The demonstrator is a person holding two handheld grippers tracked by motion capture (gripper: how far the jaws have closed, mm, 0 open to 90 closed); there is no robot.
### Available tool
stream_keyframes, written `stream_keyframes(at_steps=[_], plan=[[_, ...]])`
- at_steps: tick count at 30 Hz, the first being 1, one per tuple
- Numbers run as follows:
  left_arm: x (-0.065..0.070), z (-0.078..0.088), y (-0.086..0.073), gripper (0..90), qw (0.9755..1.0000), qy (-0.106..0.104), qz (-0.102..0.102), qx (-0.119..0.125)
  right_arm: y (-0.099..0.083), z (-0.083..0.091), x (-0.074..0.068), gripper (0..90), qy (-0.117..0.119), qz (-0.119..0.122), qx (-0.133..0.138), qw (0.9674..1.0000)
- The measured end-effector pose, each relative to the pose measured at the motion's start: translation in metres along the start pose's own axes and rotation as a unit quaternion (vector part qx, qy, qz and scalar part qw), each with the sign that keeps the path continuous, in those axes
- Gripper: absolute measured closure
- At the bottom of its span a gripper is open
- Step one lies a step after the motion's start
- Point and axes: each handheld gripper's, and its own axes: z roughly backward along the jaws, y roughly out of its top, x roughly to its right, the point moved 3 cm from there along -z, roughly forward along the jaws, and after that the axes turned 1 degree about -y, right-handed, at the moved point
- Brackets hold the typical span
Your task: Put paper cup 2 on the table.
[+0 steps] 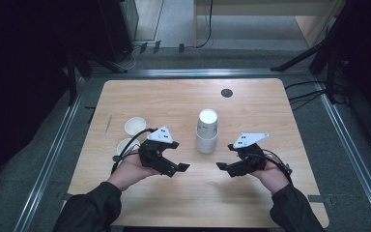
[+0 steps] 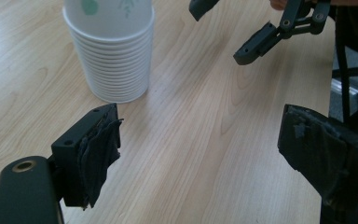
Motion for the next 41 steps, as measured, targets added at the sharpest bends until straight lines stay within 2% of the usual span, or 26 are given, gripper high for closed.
stream_keyframes(at_steps=[2, 6, 12, 17, 22, 28, 35, 39, 41], plan=[[0.002, -0.005, 0.0, 13.9, 1.0, -0.004, 0.006, 0.002, 0.0, 0.0, -0.001, 20.1, 0.001, -0.001, -0.002, 1.0], [0.006, -0.015, -0.004, 13.9, 0.9999, 0.012, 0.004, -0.008, 0.0, -0.002, -0.002, 20.1, 0.004, 0.004, -0.003, 1.0], [0.011, -0.028, -0.01, 13.9, 0.9997, 0.024, -0.004, 0.009, 0.001, -0.002, -0.004, 20.0, 0.007, 0.008, -0.004, 0.9999], [0.014, -0.032, -0.01, 13.9, 0.9997, 0.015, -0.008, 0.017, 0.001, -0.002, -0.005, 20.0, 0.007, 0.009, -0.005, 0.9999], [0.016, -0.035, -0.012, 13.8, 0.9989, 0.036, -0.026, 0.014, 0.0, -0.004, -0.006, 20.0, 0.009, 0.015, -0.009, 0.9998], [0.016, -0.04, -0.014, 13.9, 0.9986, 0.042, -0.031, 0.006, 0.001, -0.004, -0.01, 19.9, 0.015, 0.018, -0.008, 0.9997], [0.015, -0.042, -0.016, 13.8, 0.9988, 0.038, -0.032, 0.004, 0.001, -0.005, -0.011, 19.9, 0.015, 0.019, -0.011, 0.9997], [0.014, -0.043, -0.017, 13.9, 0.9973, 0.061, -0.041, 0.006, 0.0, -0.006, -0.011, 19.9, 0.014, 0.02, -0.013, 0.9996], [0.013, -0.044, -0.017, 13.9, 0.9981, 0.052, -0.032, 0.001, 0.0, -0.006, -0.01, 19.9, 0.013, 0.02, -0.012, 0.9996]])
